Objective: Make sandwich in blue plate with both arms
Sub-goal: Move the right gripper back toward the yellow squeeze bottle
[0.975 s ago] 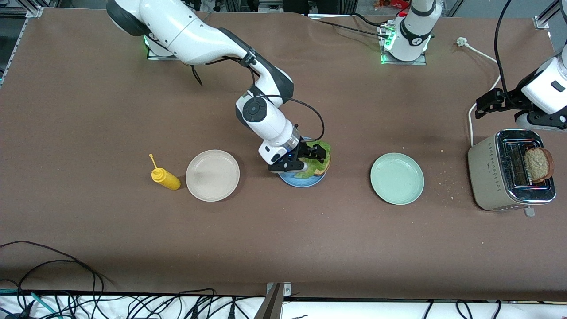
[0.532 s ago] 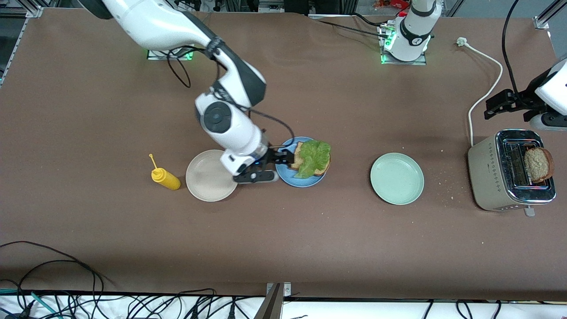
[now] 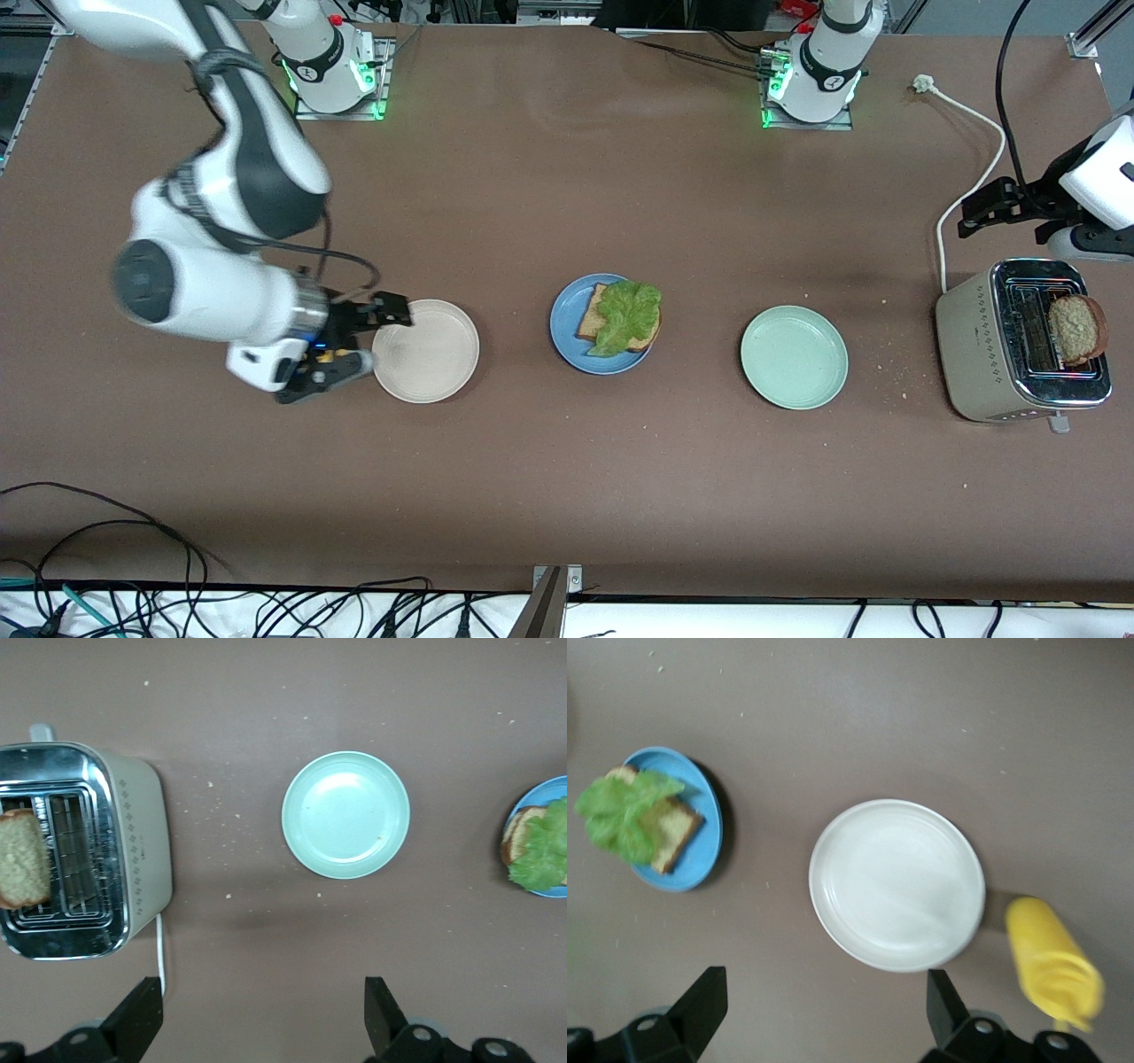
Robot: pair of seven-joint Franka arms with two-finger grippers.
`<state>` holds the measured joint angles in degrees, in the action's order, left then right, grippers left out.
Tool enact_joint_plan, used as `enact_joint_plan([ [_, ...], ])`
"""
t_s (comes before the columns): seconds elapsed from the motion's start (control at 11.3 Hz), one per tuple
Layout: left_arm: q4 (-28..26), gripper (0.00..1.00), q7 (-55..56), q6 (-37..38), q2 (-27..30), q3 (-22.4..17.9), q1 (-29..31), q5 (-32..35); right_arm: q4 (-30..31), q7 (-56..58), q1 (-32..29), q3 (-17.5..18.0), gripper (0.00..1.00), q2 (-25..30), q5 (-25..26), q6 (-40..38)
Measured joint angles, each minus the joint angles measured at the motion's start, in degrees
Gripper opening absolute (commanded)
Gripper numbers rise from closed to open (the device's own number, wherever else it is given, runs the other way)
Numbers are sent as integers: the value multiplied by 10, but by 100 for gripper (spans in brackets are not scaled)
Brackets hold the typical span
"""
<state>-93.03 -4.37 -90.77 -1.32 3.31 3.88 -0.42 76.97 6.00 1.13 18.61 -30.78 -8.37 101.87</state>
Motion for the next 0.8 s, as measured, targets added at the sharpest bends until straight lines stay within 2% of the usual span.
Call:
enact_joint_plan([
  [0.44, 0, 100, 0, 11, 0, 17, -2, -4, 8, 341, -170, -2, 100, 12, -114, -92],
  [0.8, -1, 100, 0, 12, 0, 21, -1, -4, 24, 580, -265, -3, 100, -39, -223, -115],
])
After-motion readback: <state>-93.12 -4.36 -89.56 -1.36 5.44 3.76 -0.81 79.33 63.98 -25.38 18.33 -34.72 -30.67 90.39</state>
